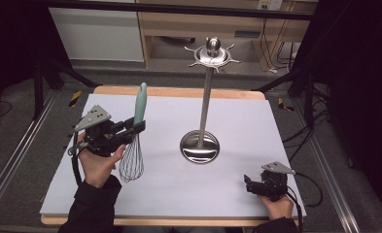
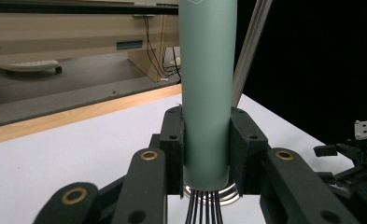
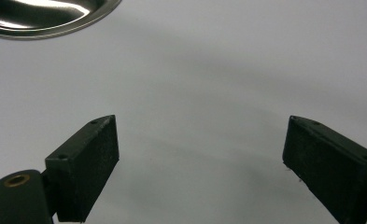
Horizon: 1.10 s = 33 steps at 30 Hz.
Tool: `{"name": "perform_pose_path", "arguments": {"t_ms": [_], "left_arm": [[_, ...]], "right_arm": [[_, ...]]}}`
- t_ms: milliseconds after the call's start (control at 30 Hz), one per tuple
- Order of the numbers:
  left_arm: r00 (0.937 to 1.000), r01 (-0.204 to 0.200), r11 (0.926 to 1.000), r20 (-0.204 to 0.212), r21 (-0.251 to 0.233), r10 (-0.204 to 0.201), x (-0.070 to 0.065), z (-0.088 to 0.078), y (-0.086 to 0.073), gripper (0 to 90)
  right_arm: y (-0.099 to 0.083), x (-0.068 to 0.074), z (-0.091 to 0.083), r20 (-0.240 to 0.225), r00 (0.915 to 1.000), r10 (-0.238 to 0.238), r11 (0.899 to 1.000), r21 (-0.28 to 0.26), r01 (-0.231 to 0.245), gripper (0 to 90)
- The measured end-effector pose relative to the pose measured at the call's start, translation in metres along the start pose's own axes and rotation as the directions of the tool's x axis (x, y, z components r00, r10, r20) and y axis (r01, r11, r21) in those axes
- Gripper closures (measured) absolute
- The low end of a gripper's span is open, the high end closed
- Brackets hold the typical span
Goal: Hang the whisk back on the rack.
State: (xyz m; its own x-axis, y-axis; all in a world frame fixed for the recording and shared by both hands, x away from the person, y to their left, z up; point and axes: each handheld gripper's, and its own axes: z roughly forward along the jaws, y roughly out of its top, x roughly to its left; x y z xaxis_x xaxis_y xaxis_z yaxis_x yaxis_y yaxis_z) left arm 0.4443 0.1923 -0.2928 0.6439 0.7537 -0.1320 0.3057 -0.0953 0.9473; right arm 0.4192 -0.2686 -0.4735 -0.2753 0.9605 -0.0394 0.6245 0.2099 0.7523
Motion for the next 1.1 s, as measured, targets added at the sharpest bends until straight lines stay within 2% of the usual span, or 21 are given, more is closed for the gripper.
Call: {"name": "perform_pose_path", "arguments": {"t_ms": [533, 1100], "left_arm": [[0.9986, -0.047, 0.9987, 0.024, -0.020, 0.048, -0.018, 0.018, 0.029, 69.2], [0.9947, -0.086, 0.9957, 0.053, -0.033, 0.088, -0.034, 0.034, 0.050, 69.2]], "right_arm": [[0.000, 0.000, 0.000, -0.002, 1.0000, 0.004, 1.000, -0.004, -0.004, 11.2], [0.000, -0.001, -0.001, -0.007, 0.9999, 0.009, 1.000, -0.004, -0.009, 11.1]]}}
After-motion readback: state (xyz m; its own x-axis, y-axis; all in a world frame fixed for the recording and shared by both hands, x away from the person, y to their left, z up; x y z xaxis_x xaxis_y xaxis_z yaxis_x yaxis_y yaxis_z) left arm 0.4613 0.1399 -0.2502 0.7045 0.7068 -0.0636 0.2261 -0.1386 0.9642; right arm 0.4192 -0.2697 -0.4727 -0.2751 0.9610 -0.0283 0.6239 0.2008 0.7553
